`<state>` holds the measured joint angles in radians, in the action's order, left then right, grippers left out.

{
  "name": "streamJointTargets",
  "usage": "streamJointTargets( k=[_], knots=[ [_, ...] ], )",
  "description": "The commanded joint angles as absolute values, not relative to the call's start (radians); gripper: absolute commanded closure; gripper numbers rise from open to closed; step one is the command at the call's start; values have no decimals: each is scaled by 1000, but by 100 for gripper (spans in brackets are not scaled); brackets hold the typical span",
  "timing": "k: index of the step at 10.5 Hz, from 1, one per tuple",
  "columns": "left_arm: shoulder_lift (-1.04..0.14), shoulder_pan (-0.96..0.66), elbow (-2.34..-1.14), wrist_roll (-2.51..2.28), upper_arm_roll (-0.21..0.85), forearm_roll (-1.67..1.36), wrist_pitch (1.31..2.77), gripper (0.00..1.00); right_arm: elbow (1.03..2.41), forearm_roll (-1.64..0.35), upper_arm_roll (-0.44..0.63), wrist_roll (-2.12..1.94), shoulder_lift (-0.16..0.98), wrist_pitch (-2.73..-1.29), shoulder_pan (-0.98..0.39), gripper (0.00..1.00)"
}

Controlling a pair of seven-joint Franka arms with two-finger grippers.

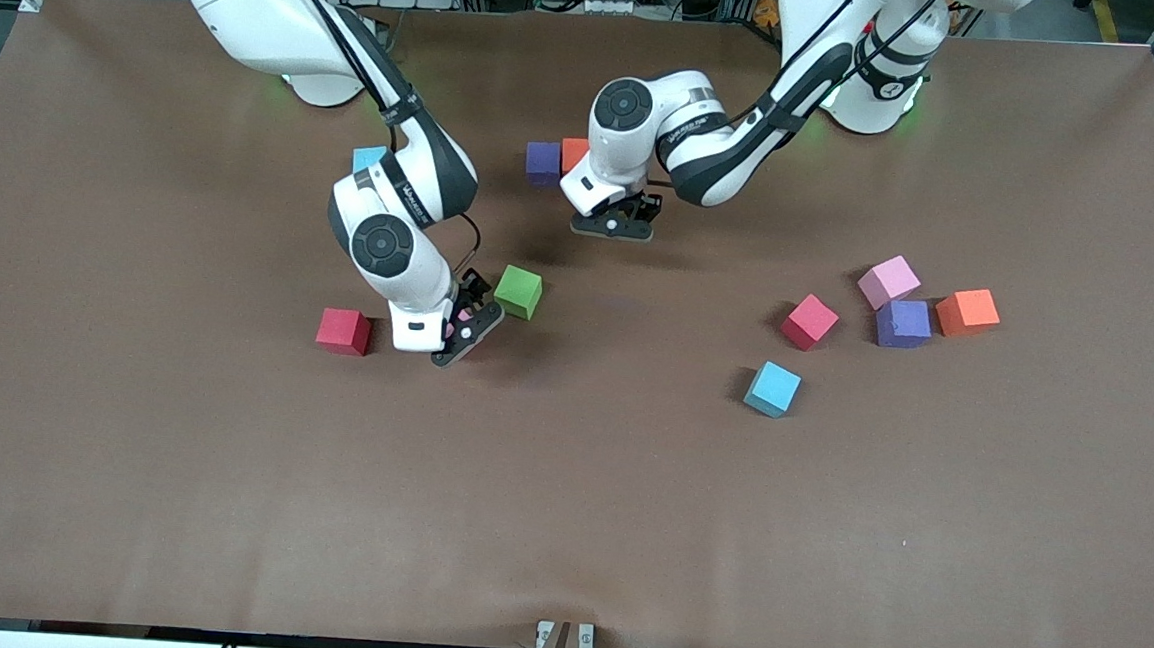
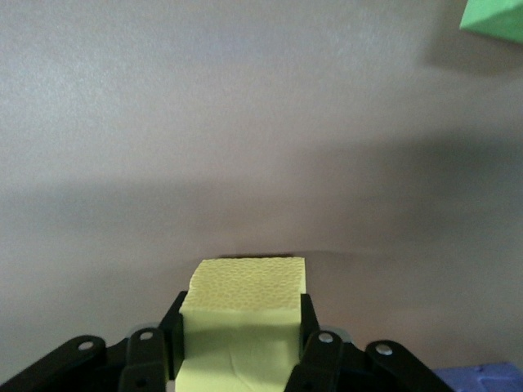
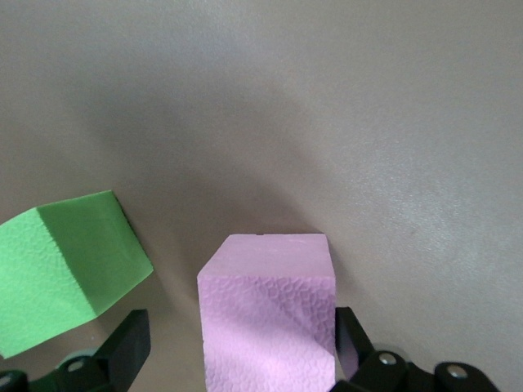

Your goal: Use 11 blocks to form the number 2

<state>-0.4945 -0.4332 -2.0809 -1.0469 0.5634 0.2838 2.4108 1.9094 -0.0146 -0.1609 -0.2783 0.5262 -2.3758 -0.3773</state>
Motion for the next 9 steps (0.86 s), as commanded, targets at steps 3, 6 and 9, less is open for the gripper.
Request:
streamJointTargets(
  k=[3,6,9],
  knots=[
    [-469,-443,-2105,-1069,565,292,2430,68,1914,-5,-164,-261,557,-2431,-357,0],
    [-474,-463,-2102,-1124,565,291,2430,68,1914,-5,-164,-206,560,-2430,-351,100],
    [-480,-506,-2102,-1146,537,291,2430,68,1899,-6,-166,-124,523,-2402,-341,100]
  ],
)
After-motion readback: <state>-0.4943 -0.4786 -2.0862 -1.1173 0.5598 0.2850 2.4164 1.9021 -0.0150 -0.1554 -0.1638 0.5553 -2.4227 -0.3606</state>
